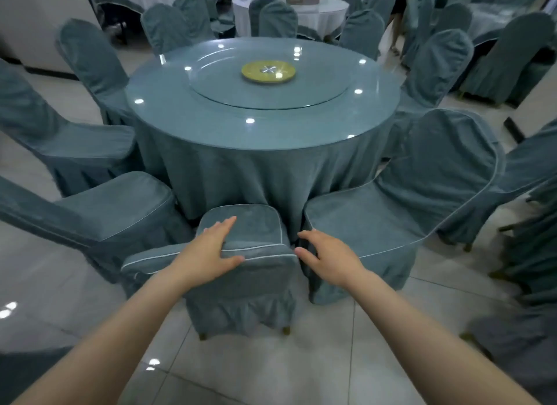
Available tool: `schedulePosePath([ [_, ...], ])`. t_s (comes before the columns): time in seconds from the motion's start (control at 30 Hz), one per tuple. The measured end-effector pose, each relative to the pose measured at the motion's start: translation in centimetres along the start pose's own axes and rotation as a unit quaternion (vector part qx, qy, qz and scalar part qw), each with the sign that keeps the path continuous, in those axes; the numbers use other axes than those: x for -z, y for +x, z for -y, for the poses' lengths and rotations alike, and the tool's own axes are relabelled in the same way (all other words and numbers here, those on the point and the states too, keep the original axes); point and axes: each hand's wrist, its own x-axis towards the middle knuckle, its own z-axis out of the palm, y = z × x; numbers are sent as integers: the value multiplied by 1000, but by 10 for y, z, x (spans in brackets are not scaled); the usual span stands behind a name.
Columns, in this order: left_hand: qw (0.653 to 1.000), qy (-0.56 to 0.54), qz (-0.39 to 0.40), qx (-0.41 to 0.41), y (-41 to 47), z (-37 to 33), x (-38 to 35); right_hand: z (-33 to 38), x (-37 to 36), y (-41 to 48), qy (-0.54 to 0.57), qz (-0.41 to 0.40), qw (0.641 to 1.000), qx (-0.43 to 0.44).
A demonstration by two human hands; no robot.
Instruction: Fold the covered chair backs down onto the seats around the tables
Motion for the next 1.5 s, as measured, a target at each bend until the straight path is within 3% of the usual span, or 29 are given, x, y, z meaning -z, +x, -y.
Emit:
schedulePosePath([
  [0.2,991,-109,-69,21,22,-115,-65,-114,70,-57,-8,-36,999,-27],
  [0.47,968,-230,-101,21,56,-243,-146,-257,159,-98,-20,-63,996,-67],
  [0.73,955,-278,-92,51,109,-287,-176,-337,196,-85,-26,-52,996,-71],
  [1.23,973,-216,-73,33,323,-372,-199,-490,308,58,-104,-45,992,-46],
  [1.5,968,-217,-74,102,353,-402,-210,-576,353,122,-273,28,958,82],
])
